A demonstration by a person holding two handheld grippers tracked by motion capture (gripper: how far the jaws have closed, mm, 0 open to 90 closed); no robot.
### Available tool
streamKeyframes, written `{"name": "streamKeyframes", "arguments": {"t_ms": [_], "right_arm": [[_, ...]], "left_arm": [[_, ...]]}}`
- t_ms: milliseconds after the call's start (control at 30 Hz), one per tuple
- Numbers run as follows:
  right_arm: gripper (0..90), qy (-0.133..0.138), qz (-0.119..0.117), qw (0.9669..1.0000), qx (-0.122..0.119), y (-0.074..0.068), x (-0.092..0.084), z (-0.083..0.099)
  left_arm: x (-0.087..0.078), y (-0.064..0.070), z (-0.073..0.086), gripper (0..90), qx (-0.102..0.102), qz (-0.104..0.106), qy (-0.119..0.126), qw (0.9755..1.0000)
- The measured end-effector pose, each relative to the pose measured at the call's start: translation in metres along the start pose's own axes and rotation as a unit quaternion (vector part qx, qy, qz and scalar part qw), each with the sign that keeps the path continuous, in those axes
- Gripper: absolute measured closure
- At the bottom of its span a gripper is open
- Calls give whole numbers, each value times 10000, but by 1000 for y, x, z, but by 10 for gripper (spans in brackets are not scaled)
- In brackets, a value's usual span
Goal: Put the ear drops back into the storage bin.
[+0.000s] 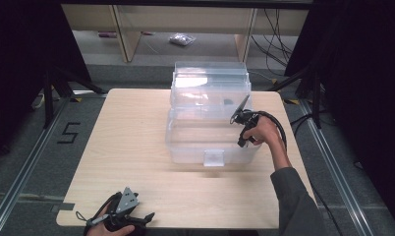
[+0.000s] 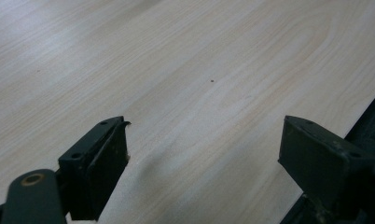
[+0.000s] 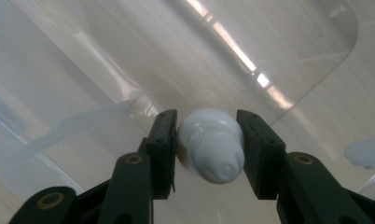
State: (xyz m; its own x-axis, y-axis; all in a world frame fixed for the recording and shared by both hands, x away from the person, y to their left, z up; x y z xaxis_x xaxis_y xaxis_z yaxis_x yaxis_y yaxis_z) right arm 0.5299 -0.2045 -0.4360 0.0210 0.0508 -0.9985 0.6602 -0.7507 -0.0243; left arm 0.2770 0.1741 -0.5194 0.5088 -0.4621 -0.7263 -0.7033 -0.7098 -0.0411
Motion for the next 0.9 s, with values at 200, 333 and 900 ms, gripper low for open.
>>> {"name": "streamKeyframes", "arguments": {"t_ms": [200, 333, 900], "right_arm": [[600, 91, 0, 9998, -178, 3, 2, -1], [601, 36, -28, 10000, -60, 0, 4, -2], [600, -44, 39, 9999, -110, 3, 8, -1]], "left_arm": [[0, 0, 0, 149, 1, 1, -2, 10000], [0, 0, 0, 149, 13, 2, -4, 10000], [0, 0, 0, 149, 19, 6, -12, 10000]]}}
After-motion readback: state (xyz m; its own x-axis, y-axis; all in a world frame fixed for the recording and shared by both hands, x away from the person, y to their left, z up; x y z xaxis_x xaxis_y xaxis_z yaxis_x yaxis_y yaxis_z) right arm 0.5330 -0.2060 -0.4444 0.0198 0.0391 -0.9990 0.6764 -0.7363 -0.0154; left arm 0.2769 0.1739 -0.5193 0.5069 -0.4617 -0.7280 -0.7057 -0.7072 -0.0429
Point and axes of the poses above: each handheld gripper's, and its own axes: x roughly forward along the jaws, z roughly out of its underside, y roughly to its right, the point moved 2 cm from there along x, roughly forward along the jaws, and after that the axes turned 2 degrees about -y, right-handed, at the moved point
